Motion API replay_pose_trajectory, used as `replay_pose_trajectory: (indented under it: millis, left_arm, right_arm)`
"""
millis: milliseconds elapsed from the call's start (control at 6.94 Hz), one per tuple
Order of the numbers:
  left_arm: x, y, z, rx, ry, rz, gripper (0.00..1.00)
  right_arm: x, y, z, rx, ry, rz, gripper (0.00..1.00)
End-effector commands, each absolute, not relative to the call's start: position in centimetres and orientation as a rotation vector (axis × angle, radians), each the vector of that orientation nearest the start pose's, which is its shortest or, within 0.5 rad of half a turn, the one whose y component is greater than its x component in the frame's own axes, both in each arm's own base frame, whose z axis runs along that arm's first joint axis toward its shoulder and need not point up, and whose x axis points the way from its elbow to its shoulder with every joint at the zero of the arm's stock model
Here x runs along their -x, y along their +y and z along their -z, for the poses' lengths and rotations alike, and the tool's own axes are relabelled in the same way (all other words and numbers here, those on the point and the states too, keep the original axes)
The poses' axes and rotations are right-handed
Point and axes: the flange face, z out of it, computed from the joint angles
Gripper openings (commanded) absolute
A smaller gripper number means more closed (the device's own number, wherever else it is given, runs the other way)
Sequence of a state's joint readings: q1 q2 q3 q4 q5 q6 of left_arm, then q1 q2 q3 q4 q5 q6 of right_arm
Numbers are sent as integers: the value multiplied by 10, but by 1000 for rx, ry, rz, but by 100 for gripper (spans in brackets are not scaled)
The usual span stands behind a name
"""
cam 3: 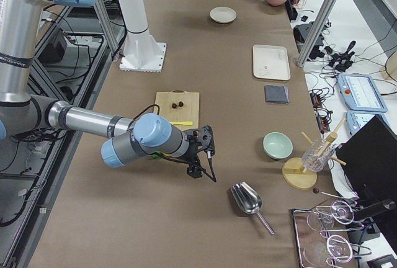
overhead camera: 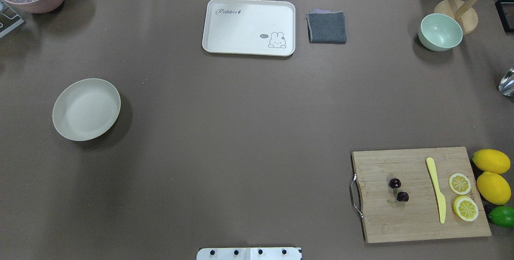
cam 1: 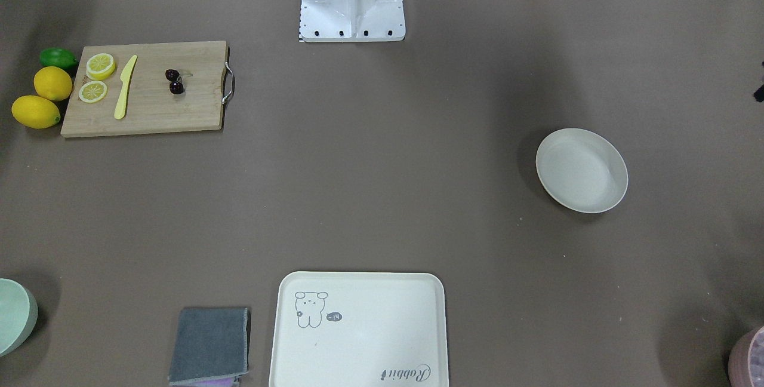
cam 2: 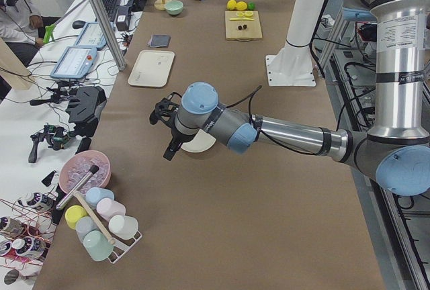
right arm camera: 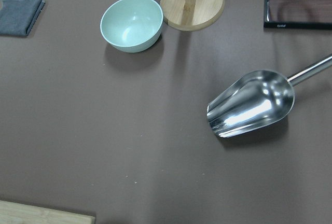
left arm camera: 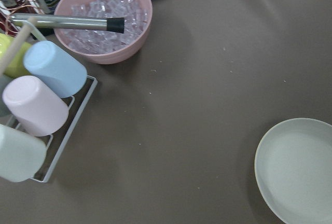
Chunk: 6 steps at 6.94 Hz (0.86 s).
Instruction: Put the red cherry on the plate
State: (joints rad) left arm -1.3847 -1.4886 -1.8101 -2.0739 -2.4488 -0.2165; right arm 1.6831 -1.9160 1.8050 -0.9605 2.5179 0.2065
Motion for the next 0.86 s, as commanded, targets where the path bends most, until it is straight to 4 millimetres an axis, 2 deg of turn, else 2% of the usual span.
replay_pose_trajectory:
  millis: [0,288,432,576,720]
  left_arm:
    - [-126,-464,-521,-303,1024,-231,98]
    - [-166,-493,-562,-278,1020,-98,98]
    - [-191,-499,-589,-310,1018,-129,97]
    - [-211,-508,-598,-316,1025,-154,97]
    - [-224,-509,-600,-319,1014,-165,94]
  right_arm:
    - [-18,-400,-585,-300,-919,-105,100]
    - [36,-417,-579,-261,-861,-102,100]
    - [55,-419,-575,-249,-859,-87,99]
    - [69,-421,-571,-247,-856,-66,99]
    - [72,-421,-569,-249,-859,-59,99]
